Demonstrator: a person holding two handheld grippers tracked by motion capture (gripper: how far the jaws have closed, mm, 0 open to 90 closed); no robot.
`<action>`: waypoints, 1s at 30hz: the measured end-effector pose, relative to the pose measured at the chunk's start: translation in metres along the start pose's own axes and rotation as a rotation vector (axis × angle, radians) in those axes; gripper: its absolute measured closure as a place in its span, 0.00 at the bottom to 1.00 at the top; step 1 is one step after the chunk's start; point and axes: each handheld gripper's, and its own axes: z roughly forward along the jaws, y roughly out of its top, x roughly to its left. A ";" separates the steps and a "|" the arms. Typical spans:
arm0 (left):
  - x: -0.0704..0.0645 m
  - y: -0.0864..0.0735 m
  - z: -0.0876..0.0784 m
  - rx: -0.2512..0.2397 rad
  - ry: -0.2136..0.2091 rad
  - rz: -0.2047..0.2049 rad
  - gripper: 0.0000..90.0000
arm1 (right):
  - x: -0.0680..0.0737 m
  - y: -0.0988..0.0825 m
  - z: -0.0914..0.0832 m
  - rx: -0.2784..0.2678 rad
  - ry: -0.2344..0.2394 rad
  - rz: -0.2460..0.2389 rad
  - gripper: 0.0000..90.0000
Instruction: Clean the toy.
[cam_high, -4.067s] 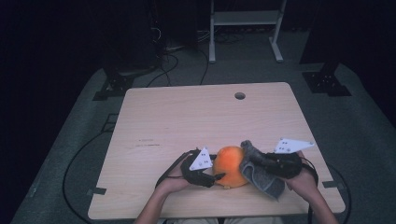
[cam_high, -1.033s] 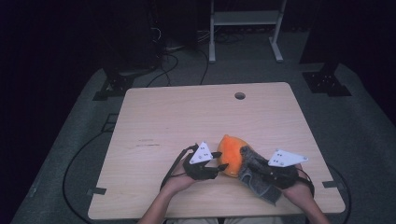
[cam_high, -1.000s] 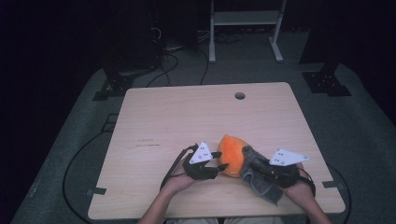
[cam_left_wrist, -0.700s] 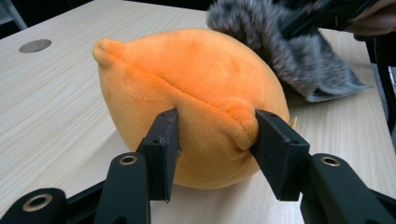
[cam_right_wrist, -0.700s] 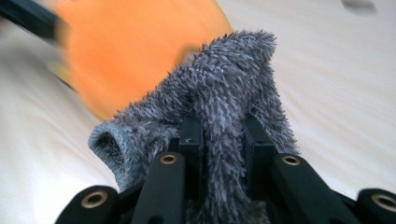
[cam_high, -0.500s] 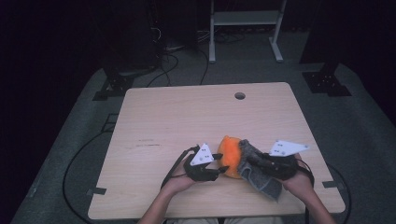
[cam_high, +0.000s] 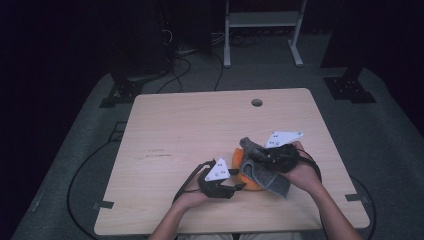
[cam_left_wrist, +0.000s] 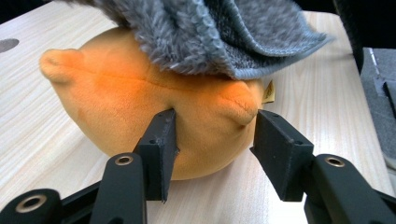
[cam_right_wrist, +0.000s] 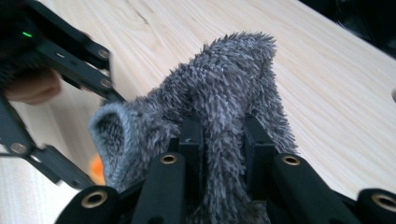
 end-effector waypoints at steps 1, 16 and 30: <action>0.000 0.001 -0.001 -0.007 0.000 -0.005 0.50 | -0.002 -0.004 0.000 -0.005 0.005 0.019 0.81; -0.005 0.004 0.001 -0.004 0.031 0.026 0.48 | -0.003 -0.022 -0.004 -0.037 0.096 0.072 0.81; -0.004 0.018 -0.012 -0.052 0.011 0.040 0.46 | -0.005 -0.036 -0.012 -0.048 0.073 0.095 0.81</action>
